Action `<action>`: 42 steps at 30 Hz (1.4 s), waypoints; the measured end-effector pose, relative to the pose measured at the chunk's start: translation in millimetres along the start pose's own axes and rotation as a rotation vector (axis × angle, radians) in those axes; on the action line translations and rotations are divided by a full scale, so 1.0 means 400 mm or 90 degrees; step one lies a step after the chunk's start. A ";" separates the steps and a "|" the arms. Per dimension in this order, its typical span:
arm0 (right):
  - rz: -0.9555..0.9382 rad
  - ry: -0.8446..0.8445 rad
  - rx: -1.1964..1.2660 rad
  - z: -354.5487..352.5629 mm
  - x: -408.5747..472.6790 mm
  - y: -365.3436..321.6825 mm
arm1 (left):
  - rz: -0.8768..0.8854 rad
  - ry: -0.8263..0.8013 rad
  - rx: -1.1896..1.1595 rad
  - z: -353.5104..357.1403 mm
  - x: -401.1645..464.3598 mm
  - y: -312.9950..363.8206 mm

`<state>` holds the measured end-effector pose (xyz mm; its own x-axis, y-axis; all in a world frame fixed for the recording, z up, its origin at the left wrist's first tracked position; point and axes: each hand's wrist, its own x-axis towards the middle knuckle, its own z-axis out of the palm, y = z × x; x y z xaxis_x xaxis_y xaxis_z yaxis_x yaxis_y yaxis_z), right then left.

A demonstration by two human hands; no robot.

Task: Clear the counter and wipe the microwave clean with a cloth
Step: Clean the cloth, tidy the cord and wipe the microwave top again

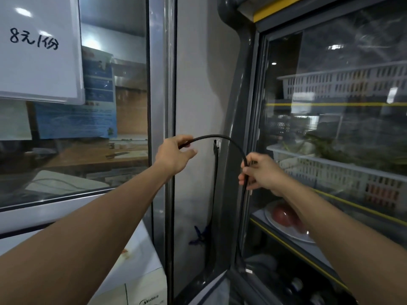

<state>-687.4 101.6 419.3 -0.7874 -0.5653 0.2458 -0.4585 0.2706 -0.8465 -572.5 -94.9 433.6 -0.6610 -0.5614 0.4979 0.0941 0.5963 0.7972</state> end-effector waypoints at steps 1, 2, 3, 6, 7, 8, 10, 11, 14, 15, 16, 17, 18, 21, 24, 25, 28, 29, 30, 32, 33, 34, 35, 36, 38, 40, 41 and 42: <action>-0.004 0.012 0.007 -0.008 0.003 -0.012 | 0.011 0.010 0.047 0.000 -0.008 -0.001; -0.008 0.021 0.014 -0.015 0.006 -0.024 | 0.026 0.026 0.089 0.000 -0.017 -0.001; -0.010 0.029 0.023 -0.022 0.010 -0.036 | 0.038 0.042 0.114 0.001 -0.027 -0.002; -0.014 0.052 0.049 -0.030 0.022 -0.074 | 0.048 0.028 0.087 0.013 -0.056 -0.019; -0.017 0.057 0.055 -0.029 0.025 -0.086 | 0.042 0.008 0.068 0.020 -0.067 -0.027; -0.020 0.060 0.062 -0.027 0.028 -0.099 | 0.032 -0.012 0.052 0.028 -0.077 -0.036; -0.030 0.064 0.078 -0.020 0.037 -0.124 | 0.003 -0.049 0.017 0.046 -0.090 -0.053; -0.037 0.067 0.084 -0.017 0.042 -0.136 | -0.018 -0.069 -0.005 0.055 -0.096 -0.061; -0.057 0.077 0.096 -0.011 0.062 -0.168 | -0.085 -0.117 -0.074 0.082 -0.110 -0.088; -0.062 0.079 0.100 -0.011 0.070 -0.176 | -0.104 -0.130 -0.097 0.091 -0.112 -0.097; -0.065 0.082 0.102 -0.010 0.078 -0.181 | -0.119 -0.144 -0.114 0.101 -0.115 -0.107; -0.069 0.085 0.103 -0.011 0.087 -0.185 | -0.132 -0.158 -0.125 0.110 -0.118 -0.115; -0.072 0.088 0.103 -0.011 0.095 -0.187 | -0.141 -0.169 -0.136 0.119 -0.120 -0.122; -0.070 0.092 0.110 -0.009 0.119 -0.185 | -0.147 -0.150 -0.196 0.138 -0.117 -0.143; -0.064 0.092 0.132 -0.009 0.137 -0.171 | -0.143 -0.107 -0.201 0.135 -0.097 -0.152; -0.062 0.093 0.142 -0.009 0.142 -0.165 | -0.140 -0.095 -0.197 0.128 -0.088 -0.152; -0.049 0.088 0.189 -0.007 0.153 -0.145 | -0.136 -0.073 -0.192 0.094 -0.056 -0.154; -0.047 0.086 0.206 -0.003 0.156 -0.139 | -0.140 -0.063 -0.181 0.081 -0.044 -0.157; -0.047 0.084 0.219 0.003 0.159 -0.133 | -0.142 -0.049 -0.162 0.068 -0.031 -0.162; -0.056 0.084 0.238 0.015 0.167 -0.122 | -0.132 -0.012 -0.089 0.044 -0.001 -0.173; -0.064 0.084 0.246 0.021 0.172 -0.118 | -0.121 0.010 -0.048 0.034 0.015 -0.178; -0.073 0.085 0.253 0.025 0.177 -0.114 | -0.110 0.030 -0.017 0.025 0.030 -0.182; -0.081 0.084 0.259 0.029 0.182 -0.110 | -0.102 0.047 0.005 0.017 0.046 -0.184; -0.088 0.083 0.263 0.032 0.187 -0.107 | -0.095 0.060 0.029 0.011 0.062 -0.186; -0.101 0.080 0.269 0.040 0.195 -0.103 | -0.091 0.076 0.080 0.001 0.094 -0.188; -0.109 0.075 0.275 0.048 0.199 -0.099 | -0.091 0.072 0.124 -0.008 0.123 -0.190; -0.113 0.072 0.279 0.052 0.201 -0.097 | -0.088 0.066 0.145 -0.012 0.135 -0.192; -0.114 0.069 0.283 0.054 0.201 -0.095 | -0.084 0.058 0.164 -0.016 0.146 -0.194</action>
<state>-724.6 29.0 461.1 -0.7611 -0.4822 0.4338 -0.3893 -0.1954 -0.9002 -613.5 -177.5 403.1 -0.5844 -0.6859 0.4337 -0.1883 0.6345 0.7497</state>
